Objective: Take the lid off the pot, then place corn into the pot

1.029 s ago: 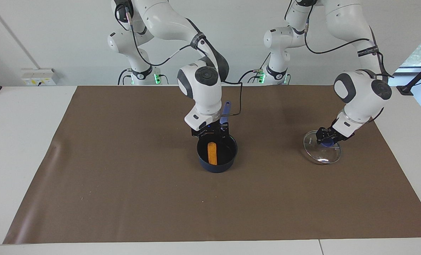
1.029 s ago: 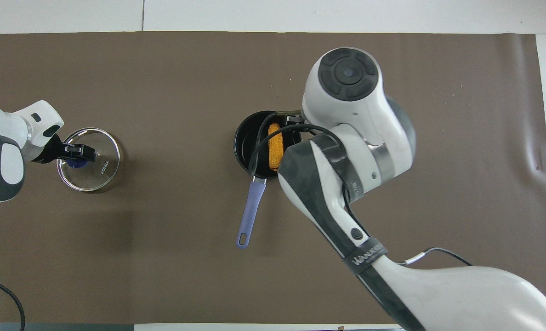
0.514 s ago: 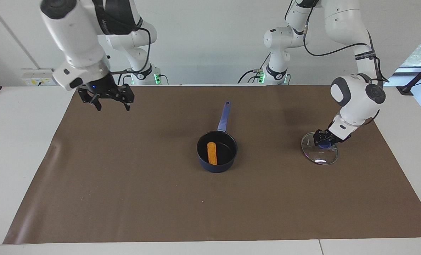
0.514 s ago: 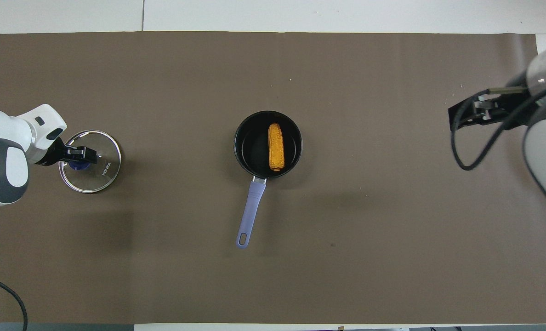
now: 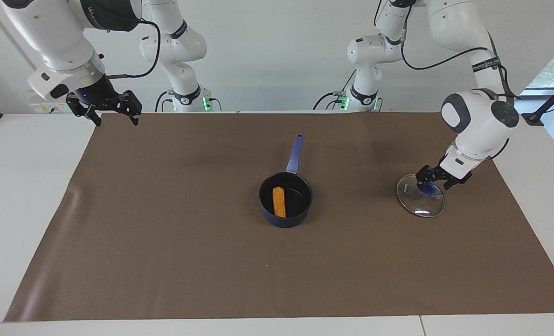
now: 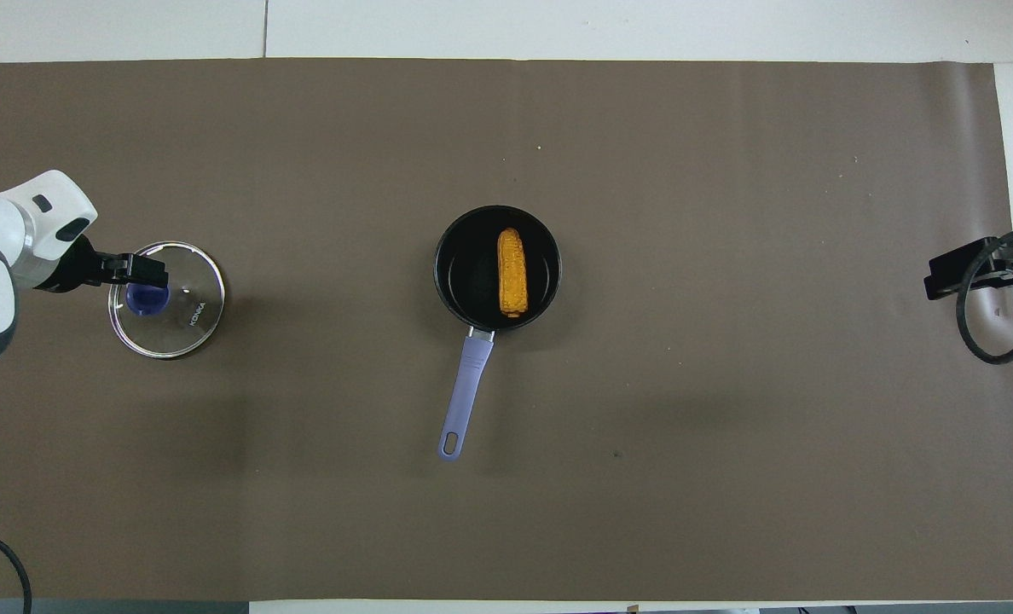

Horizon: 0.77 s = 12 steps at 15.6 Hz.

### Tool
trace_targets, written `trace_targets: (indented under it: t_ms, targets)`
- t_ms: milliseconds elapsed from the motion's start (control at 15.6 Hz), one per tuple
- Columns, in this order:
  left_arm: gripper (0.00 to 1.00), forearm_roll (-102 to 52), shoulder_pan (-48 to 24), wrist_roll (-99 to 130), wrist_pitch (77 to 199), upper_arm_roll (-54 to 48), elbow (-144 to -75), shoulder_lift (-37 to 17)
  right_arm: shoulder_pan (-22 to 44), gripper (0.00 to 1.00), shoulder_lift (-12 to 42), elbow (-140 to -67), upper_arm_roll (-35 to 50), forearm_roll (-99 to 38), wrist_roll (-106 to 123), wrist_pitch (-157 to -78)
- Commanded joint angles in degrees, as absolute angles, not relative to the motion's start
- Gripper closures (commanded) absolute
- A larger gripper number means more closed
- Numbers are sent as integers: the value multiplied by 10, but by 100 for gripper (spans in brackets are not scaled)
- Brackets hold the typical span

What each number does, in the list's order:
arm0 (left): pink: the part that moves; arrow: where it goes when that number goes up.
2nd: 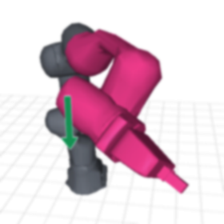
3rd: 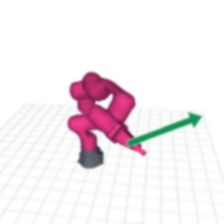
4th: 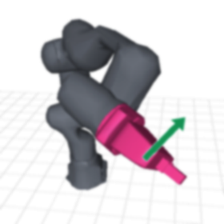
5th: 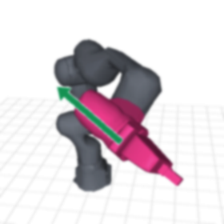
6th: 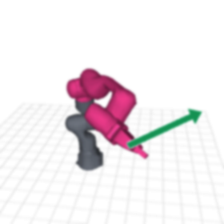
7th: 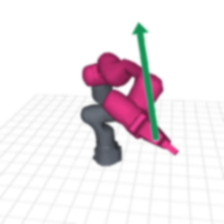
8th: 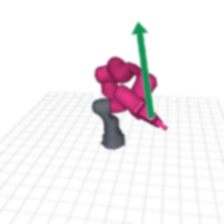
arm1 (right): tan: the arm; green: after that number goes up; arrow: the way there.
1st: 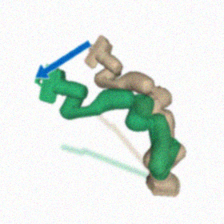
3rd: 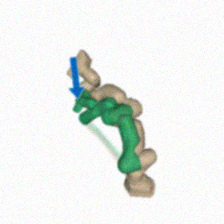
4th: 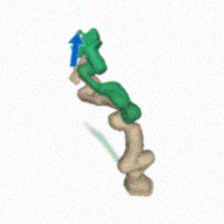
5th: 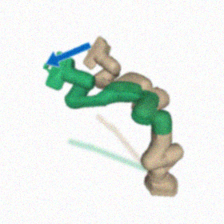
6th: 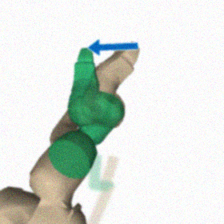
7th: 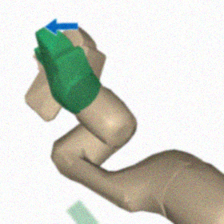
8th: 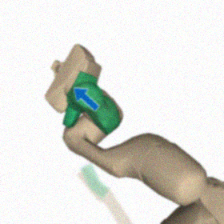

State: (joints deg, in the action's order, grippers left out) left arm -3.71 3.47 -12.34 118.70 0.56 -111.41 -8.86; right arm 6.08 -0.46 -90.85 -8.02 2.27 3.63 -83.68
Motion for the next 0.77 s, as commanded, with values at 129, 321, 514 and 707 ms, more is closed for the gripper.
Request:
trace_targets:
  t_ms: [129, 321, 514, 707]
  targets:
    - [0, -22, 6, -58, 1024, 5, -983, -81, 26, 0, -9, -911, -57, 33, 45, -844]
    - [0, 11, -10, -24, 931, -1, -914, -68, 9, 0, -2, -900, -49, 24, 44, -844]
    - [0, 19, -52, -20, 878, 16, -899, -27, 8, 0, -3, -898, -51, 23, 45, -845]
    - [0, 21, -50, -23, 859, 13, -945, 38, 9, 0, -8, -904, -54, 22, 38, -845]
